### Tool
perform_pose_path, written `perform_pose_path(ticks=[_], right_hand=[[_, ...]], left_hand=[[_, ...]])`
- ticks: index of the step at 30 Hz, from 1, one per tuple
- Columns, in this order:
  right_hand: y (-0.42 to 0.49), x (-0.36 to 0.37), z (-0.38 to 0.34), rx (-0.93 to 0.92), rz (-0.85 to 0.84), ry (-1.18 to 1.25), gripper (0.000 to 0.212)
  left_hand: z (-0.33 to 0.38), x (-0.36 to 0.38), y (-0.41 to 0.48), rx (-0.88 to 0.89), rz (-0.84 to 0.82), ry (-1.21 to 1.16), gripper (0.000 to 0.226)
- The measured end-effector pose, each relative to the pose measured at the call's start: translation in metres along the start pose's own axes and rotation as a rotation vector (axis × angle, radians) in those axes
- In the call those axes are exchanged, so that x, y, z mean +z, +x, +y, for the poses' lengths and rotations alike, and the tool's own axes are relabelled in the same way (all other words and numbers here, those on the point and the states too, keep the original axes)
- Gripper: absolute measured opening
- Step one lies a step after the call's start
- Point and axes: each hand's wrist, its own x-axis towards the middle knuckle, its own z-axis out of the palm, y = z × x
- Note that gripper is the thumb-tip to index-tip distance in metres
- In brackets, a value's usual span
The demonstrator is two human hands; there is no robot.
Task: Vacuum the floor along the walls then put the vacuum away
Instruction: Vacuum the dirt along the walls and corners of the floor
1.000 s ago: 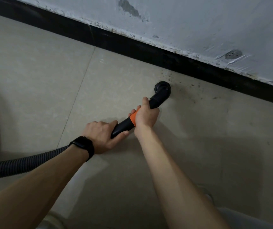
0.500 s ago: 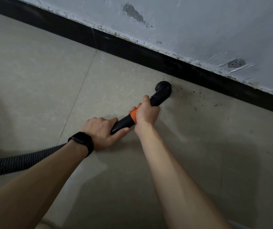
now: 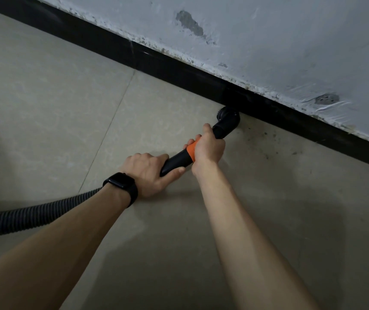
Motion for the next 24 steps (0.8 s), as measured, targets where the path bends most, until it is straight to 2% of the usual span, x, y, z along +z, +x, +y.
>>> perform_pose_path(ticks=[5,16,20,24], right_hand=[[0.004,0.012,-0.003,0.005,-0.017,-0.028,0.022],[-0.017,0.047,0.015,0.001,-0.102,-0.113,0.041],[-0.031,0.045,0.028,-0.006,-0.106,-0.163,0.045],[-0.041,0.015,0.041,0.02,-0.016,-0.148,0.042]], left_hand=[[-0.003,-0.001,0.001,-0.039,0.05,-0.045,0.065],[-0.031,-0.004,-0.025,-0.135,0.104,-0.096,0.067],[-0.037,-0.004,-0.041,-0.133,0.062,-0.07,0.068],[-0.028,0.001,-0.056,-0.071,-0.028,-0.031,0.066]])
